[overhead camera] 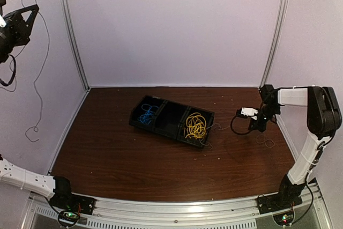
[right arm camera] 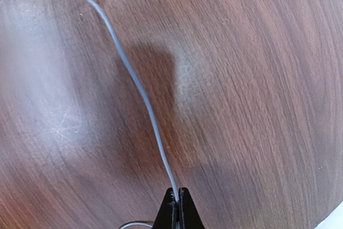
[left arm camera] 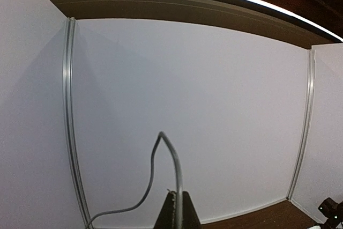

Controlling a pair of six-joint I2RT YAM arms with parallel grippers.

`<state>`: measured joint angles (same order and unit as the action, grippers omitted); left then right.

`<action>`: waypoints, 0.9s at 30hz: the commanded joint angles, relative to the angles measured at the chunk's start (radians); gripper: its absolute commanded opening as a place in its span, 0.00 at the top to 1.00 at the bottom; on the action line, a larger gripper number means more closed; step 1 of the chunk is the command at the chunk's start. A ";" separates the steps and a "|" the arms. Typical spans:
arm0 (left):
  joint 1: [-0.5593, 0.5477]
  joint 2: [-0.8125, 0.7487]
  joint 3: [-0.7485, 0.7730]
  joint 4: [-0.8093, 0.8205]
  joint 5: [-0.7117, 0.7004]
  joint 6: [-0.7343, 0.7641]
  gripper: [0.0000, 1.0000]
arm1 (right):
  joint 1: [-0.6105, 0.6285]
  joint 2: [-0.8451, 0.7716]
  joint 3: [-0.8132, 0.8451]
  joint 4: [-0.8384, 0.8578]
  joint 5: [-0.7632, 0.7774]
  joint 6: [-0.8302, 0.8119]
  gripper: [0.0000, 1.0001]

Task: Untangle the cables

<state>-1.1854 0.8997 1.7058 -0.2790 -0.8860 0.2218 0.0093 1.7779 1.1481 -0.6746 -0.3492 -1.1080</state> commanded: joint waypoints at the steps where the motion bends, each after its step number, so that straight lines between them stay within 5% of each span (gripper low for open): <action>1: 0.001 0.053 0.005 0.009 0.028 0.041 1.00 | 0.009 -0.041 0.012 -0.024 -0.076 0.021 1.00; 15: 0.004 0.280 -0.023 0.044 0.063 0.006 1.00 | 0.112 -0.450 -0.069 -0.197 -0.276 0.072 1.00; 27: 0.162 0.616 0.349 -0.152 0.325 -0.185 1.00 | 0.116 -0.575 -0.295 -0.028 -0.288 0.179 1.00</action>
<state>-1.0771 1.4784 1.9476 -0.3977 -0.6750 0.1085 0.1204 1.2533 0.8890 -0.7856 -0.6083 -0.9752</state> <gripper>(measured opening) 0.012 0.008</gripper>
